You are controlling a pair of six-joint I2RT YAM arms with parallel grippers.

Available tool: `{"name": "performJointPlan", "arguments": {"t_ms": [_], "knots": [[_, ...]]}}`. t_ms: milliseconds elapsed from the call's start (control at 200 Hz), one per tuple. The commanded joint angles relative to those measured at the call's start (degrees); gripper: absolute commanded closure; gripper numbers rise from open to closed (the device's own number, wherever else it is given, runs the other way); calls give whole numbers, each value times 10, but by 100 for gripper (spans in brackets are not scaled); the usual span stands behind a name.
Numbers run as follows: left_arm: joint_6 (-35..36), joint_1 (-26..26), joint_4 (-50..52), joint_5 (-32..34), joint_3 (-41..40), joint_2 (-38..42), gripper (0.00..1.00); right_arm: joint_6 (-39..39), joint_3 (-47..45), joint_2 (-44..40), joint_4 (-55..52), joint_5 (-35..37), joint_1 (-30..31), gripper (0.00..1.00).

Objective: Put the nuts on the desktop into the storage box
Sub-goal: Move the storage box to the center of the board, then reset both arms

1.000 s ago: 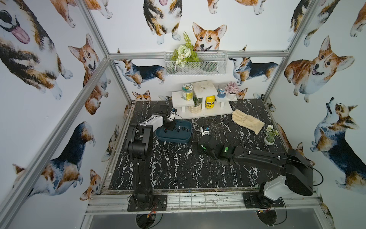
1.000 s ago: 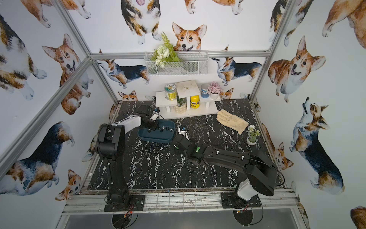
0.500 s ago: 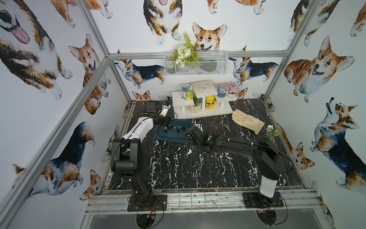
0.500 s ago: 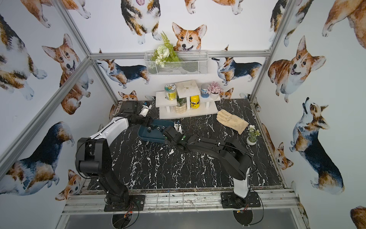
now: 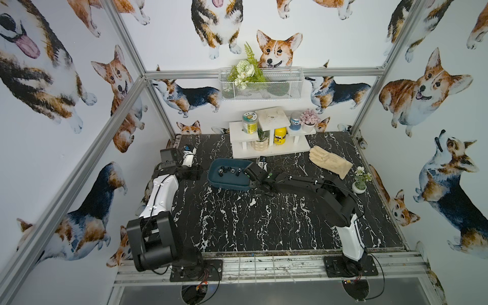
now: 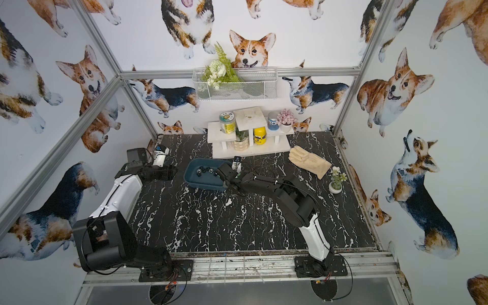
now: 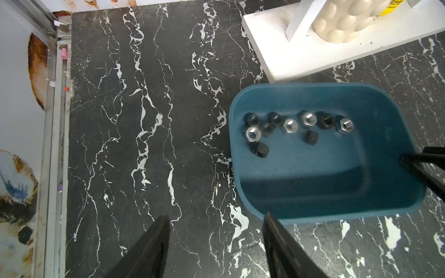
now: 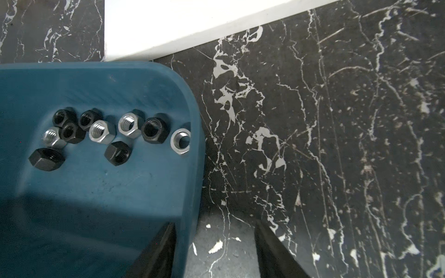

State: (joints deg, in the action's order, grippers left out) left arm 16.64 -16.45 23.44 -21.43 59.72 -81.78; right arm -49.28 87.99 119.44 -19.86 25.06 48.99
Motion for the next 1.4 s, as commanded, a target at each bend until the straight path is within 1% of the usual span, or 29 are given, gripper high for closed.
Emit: {"name": "performJointPlan", "arguments": {"t_ms": [0, 145, 295, 355, 415, 531, 576, 611, 651, 711, 741, 806, 831, 916, 936, 966, 996, 1016, 1041, 1061, 1101, 1141, 1171, 1221, 1241, 1311, 1346, 1396], "knots": [[7, -6, -23, -5, -13, 14, 33, -1, -12, -9, -71, 19, -2, 48], [11, -7, -36, -1, -29, 23, 33, 9, -84, -61, -85, 29, -4, 57], [11, -7, -54, 3, -46, 24, 33, 3, -184, -141, -101, 21, -4, 58], [-6, -7, -72, -2, -57, 22, 33, -5, -236, -180, -102, 12, -4, 59], [-23, -5, -95, -24, -74, 20, 33, -16, -281, -220, -102, 1, -4, 59], [-51, 19, -154, -32, -107, 14, 32, -43, -356, -302, -115, 0, -4, 58], [-55, 33, -176, -22, -117, 10, 28, -45, -373, -336, -119, 7, -3, 54], [-60, 44, -196, -12, -126, 8, 26, -39, -383, -363, -117, 11, -4, 47], [-65, 58, -221, -11, -140, 6, 20, -22, -391, -395, -110, 17, -4, 38], [-76, 83, -269, 7, -161, 5, 8, 15, -397, -437, -93, 32, -4, 18], [-83, 95, -298, 17, -174, 4, 1, 34, -397, -457, -87, 43, -3, 11], [-104, 113, -369, 42, -221, 1, 0, 93, -398, -496, -66, 68, -4, 2], [-112, 116, -399, 47, -236, -1, 0, 116, -399, -508, -57, 85, -4, 0], [-129, 125, -517, 75, -293, -5, 0, 203, -419, -547, -7, 162, -6, 0], [-130, 126, -549, 80, -306, -6, 0, 227, -429, -549, 15, 184, -8, 0], [-129, 129, -601, 91, -330, -8, 0, 263, -452, -579, 56, 210, -15, 0], [-129, 131, -659, 106, -356, -12, 0, 309, -477, -594, 101, 222, -25, 0], [-135, 133, -670, 115, -363, -11, 0, 342, -493, -605, 135, 223, -33, 0], [-137, 134, -691, 121, -370, -10, 0, 381, -516, -617, 178, 220, -47, 0], [-142, 134, -727, 123, -380, -11, 0, 405, -533, -626, 209, 216, -62, 0], [-163, 133, -772, 135, -396, -15, 0, 433, -564, -647, 261, 195, -100, 0], [-167, 134, -822, 139, -409, -25, 0, 450, -599, -665, 311, 145, -155, 0], [-162, 141, -831, 145, -413, -37, 0, 462, -628, -678, 354, 100, -194, 0], [-160, 145, -887, 160, -427, -68, 0, 477, -688, -692, 454, 44, -255, 0], [-160, 148, -892, 166, -435, -68, 0, 486, -713, -695, 496, 23, -275, 0], [-162, 151, -957, 170, -457, -83, 0, 522, -789, -686, 628, -60, -339, 0], [-165, 150, -940, 172, -459, -76, 0, 536, -811, -671, 671, -103, -364, 0], [-163, 149, -952, 168, -456, -83, 0, 529, -822, -637, 707, -128, -393, 0]]}}
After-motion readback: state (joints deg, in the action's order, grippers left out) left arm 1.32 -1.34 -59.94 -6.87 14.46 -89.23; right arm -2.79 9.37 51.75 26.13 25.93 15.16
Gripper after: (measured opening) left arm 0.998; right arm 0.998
